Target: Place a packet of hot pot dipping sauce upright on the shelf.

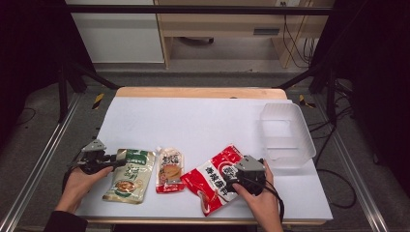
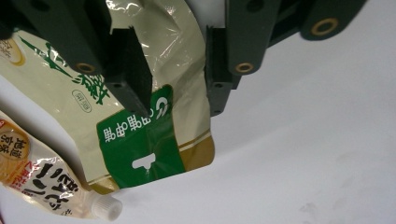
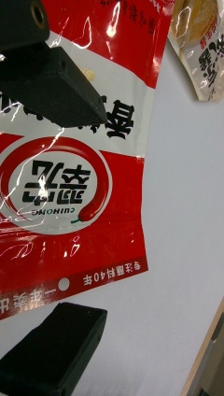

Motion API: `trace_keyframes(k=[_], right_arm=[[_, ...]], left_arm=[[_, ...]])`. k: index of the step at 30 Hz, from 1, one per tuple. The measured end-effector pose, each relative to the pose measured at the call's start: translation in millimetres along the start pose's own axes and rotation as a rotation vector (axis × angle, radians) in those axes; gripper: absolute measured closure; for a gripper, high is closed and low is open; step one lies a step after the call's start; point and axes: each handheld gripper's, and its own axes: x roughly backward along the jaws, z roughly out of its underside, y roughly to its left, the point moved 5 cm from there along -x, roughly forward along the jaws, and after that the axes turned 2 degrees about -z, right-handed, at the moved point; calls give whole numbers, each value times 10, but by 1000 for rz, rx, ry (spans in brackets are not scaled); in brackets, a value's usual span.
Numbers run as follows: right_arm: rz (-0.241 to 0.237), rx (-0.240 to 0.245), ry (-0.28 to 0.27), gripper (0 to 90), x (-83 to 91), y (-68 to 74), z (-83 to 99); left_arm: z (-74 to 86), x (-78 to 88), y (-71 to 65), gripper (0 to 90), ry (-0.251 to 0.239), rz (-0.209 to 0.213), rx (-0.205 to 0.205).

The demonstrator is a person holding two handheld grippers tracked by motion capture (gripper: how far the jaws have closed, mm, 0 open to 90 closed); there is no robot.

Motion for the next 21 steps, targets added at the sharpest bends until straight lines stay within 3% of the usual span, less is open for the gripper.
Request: trace_keyframes(k=[5, 9, 15, 21], right_arm=[[2, 7, 2, 71, 0, 6, 0], [4, 13, 6, 71, 3, 24, -1], [14, 22, 3, 71, 42, 31, -6], [28, 5, -4, 71, 72, 4, -3]], left_arm=[[-7, 48, -12, 790, 12, -15, -10], [-9, 69, -35, 854, 8, -18, 18], [-7, 161, -125, 900, 10, -72, -9], [-41, 389, -151, 900, -62, -111, -17]])
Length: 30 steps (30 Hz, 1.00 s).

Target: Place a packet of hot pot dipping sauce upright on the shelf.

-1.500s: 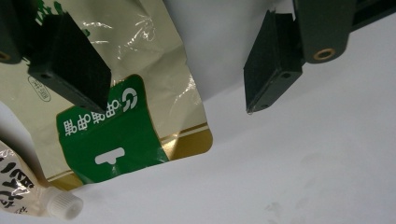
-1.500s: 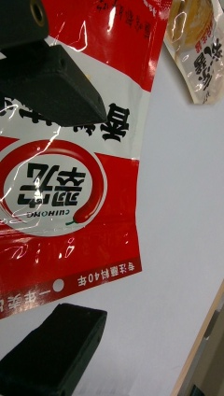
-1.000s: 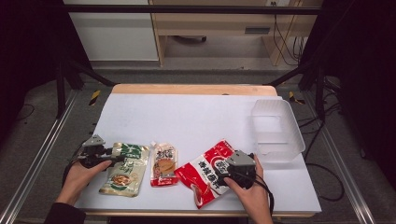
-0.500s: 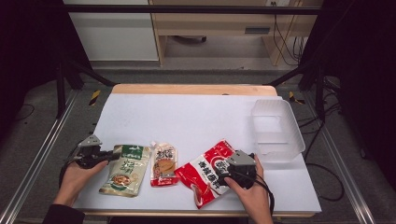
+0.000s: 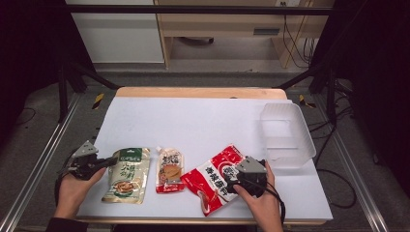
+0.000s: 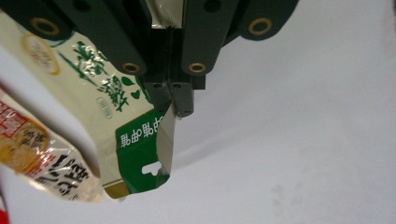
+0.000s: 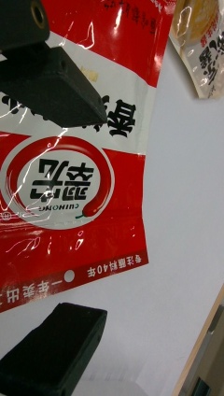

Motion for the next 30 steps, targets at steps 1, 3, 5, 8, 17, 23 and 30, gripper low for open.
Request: trace_keyframes(k=[1, 3, 5, 8, 17, 23, 30], right_arm=[[2, 1, 0, 71, 5, -10, 1], [7, -14, 1, 71, 11, -17, 0], [7, -13, 1, 72, 6, -23, 0], [8, -5, 5, 72, -1, -15, -2], [4, -9, -2, 76, 19, -37, -14], [-70, -88, -1, 114, 47, -49, -21], [-238, -104, 14, 106, 101, 190, -153]], left_arm=[[-11, 32, -12, 900, -12, 2, -3], [-49, 98, -37, 900, -39, 1, -17], [-80, 161, -54, 900, -59, 13, -32], [-105, 221, -71, 900, -77, 24, -37], [-363, 587, -336, 900, -168, 97, -109], [-506, 757, -569, 900, -189, 131, -191], [-708, 868, -790, 900, -195, 129, -284]])
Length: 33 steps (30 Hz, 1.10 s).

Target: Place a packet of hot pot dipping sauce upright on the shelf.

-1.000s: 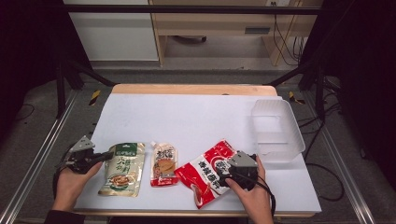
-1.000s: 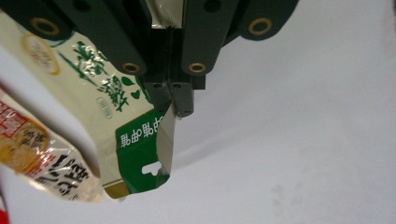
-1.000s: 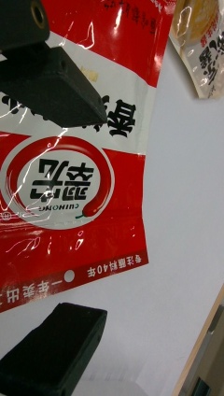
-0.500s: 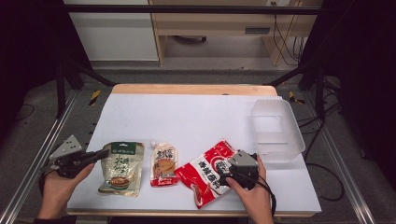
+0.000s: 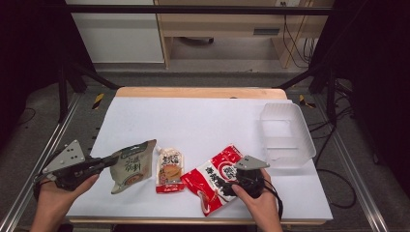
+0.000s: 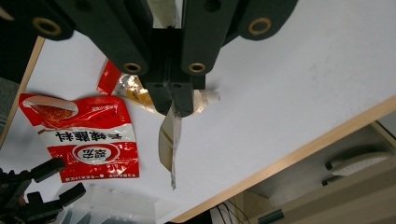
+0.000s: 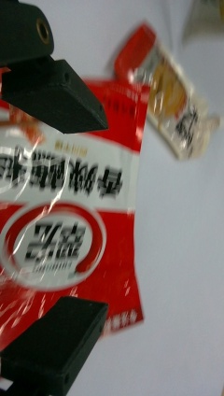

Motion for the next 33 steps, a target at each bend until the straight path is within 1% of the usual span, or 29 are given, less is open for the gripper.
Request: trace_keyframes(k=[1, 2, 3, 4, 5, 6, 7, 9, 11, 14, 15, 17, 19, 20, 21, 22, 23, 25, 26, 27, 33], right_arm=[[-18, 7, 5, 102, -2, 29, -24], [-26, 28, 3, 101, -2, 49, -51], [-36, 35, 6, 98, -2, 68, -78], [-46, 39, 11, 92, -3, 75, -108], [-45, 47, 16, 88, -7, 75, -138], [-41, 58, 24, 86, -21, 73, -164], [-45, 64, 44, 82, -36, 75, -186], [-48, 82, 69, 85, -65, 92, -239], [-64, 111, 91, 90, -93, 139, -303], [-78, 169, 125, 92, -84, 190, -393], [-78, 184, 128, 95, -71, 201, -434], [-89, 216, 136, 96, -41, 217, -518], [-79, 248, 148, 96, -15, 217, -587], [-77, 254, 160, 96, -4, 220, -615], [-76, 269, 176, 103, 10, 220, -640], [-75, 280, 182, 117, 21, 224, -665], [-76, 288, 193, 124, 38, 230, -691], [-75, 317, 211, 129, 73, 239, -749], [-68, 333, 217, 141, 95, 239, -786], [-66, 348, 220, 155, 118, 235, -827], [-71, 400, 215, 157, 230, 255, -1057]], left_arm=[[-33, 11, -13, 900, -1, -5, -8], [-61, 24, -16, 900, -1, -12, -13], [-85, 36, -8, 900, 2, -17, -22], [-104, 42, 8, 900, 3, -24, -23], [-117, 42, 29, 900, 2, -23, -17], [-130, 36, 57, 900, 0, -19, -16], [-141, 27, 77, 900, -6, -9, -8], [-157, -2, 105, 900, -12, 12, -10], [-170, -36, 113, 900, -7, 21, -16], [-208, -77, 106, 900, 7, 18, -39], [-224, -91, 109, 900, 11, 12, -44], [-250, -122, 134, 900, 12, 16, -40], [-268, -152, 151, 900, 10, 24, -37], [-276, -166, 158, 900, 7, 29, -32], [-283, -178, 168, 900, 9, 30, -31], [-293, -196, 169, 900, 5, 36, -23], [-304, -208, 172, 900, 5, 39, -24], [-332, -234, 157, 900, 1, 47, -24], [-350, -246, 146, 900, -3, 50, -23], [-369, -257, 133, 900, -6, 55, -26], [-490, -320, 43, 900, -9, 71, -57]])
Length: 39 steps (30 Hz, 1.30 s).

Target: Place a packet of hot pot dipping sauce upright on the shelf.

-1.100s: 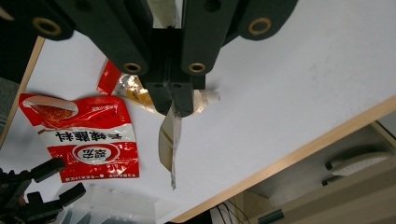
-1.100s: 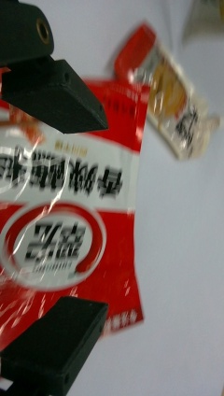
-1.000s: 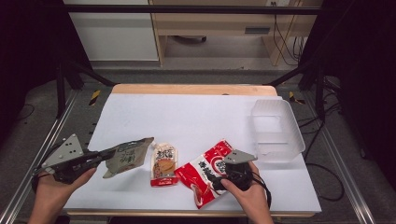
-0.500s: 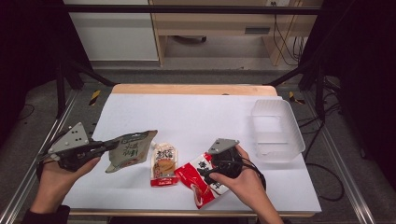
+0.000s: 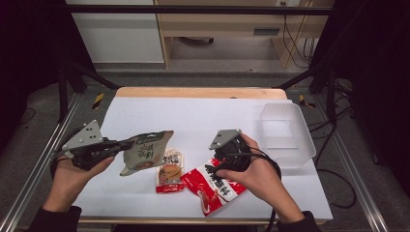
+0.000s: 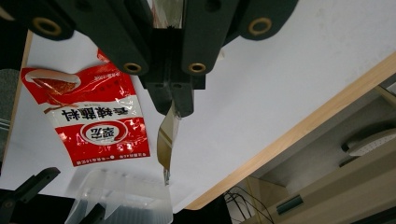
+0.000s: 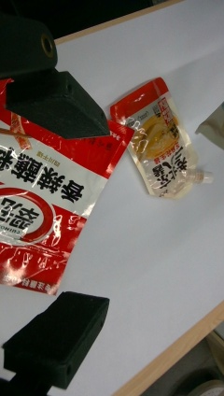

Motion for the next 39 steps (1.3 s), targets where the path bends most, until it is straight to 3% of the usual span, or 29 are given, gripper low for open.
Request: trace_keyframes(k=[12, 22, 32, 39], right_arm=[[6, 101, 11, 240, 192, -32, -232], [-19, 141, 16, 282, 268, -49, -308], [-32, 164, 32, 308, 190, -59, -361], [-59, 203, 56, 394, 61, -28, -348]], left_arm=[[-246, -135, -143, 900, -3, 47, -48], [-341, -275, -271, 900, 4, 86, -75], [-379, -458, -449, 900, 21, 138, -109], [-405, -601, -571, 900, 35, 173, -126]])
